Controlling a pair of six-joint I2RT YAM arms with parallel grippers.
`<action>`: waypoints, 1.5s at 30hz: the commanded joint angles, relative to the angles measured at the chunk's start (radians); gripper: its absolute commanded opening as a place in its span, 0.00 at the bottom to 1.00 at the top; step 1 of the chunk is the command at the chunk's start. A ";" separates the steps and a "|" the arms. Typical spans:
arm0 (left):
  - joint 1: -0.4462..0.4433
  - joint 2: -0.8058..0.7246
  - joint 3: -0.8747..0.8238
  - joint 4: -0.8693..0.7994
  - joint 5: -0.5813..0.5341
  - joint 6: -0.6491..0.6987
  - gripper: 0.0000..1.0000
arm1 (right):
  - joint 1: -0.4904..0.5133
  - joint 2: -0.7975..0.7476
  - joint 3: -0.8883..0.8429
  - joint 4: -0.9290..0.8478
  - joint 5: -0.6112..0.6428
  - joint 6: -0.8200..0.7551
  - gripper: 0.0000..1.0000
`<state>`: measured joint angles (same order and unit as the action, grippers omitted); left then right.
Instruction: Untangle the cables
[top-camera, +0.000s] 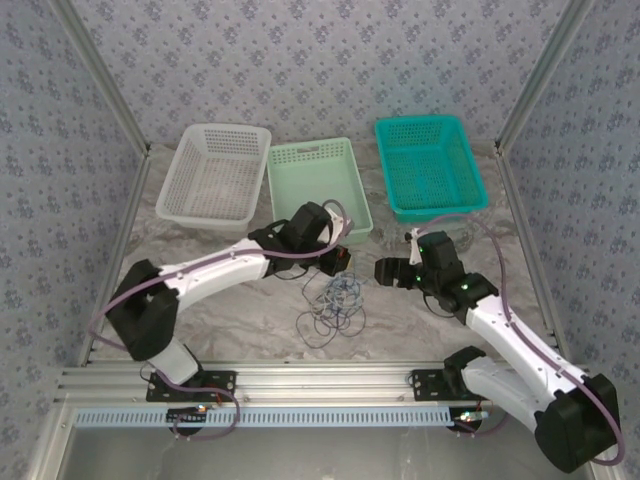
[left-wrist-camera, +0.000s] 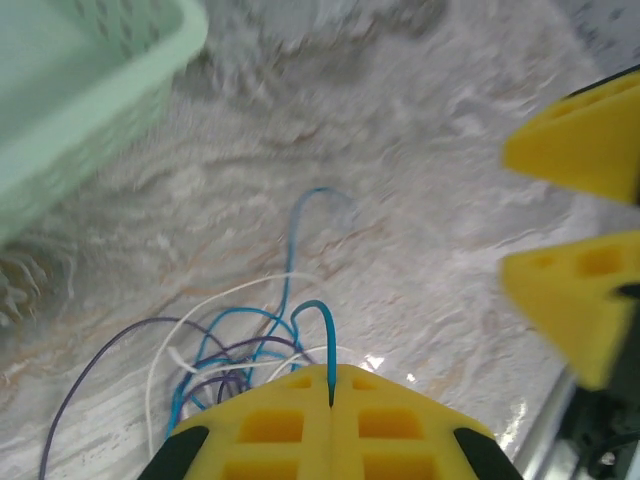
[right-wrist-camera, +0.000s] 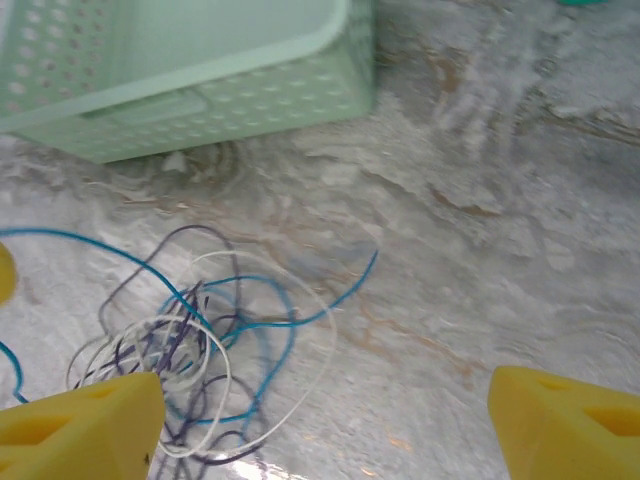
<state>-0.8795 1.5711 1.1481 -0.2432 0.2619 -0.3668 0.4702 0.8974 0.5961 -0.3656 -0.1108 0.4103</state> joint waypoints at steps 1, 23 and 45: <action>-0.008 -0.061 0.053 -0.009 0.008 0.045 0.00 | 0.063 0.016 -0.007 0.072 0.048 -0.040 0.87; -0.029 -0.240 0.091 -0.010 0.033 0.084 0.00 | 0.251 0.241 0.073 0.189 0.437 0.100 0.78; 0.041 -0.344 0.102 -0.088 -0.129 0.129 0.00 | 0.254 0.066 0.483 -0.167 0.432 -0.209 0.20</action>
<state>-0.8562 1.2499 1.2591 -0.3161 0.1616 -0.2287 0.7189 0.9813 1.0100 -0.4656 0.3244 0.2638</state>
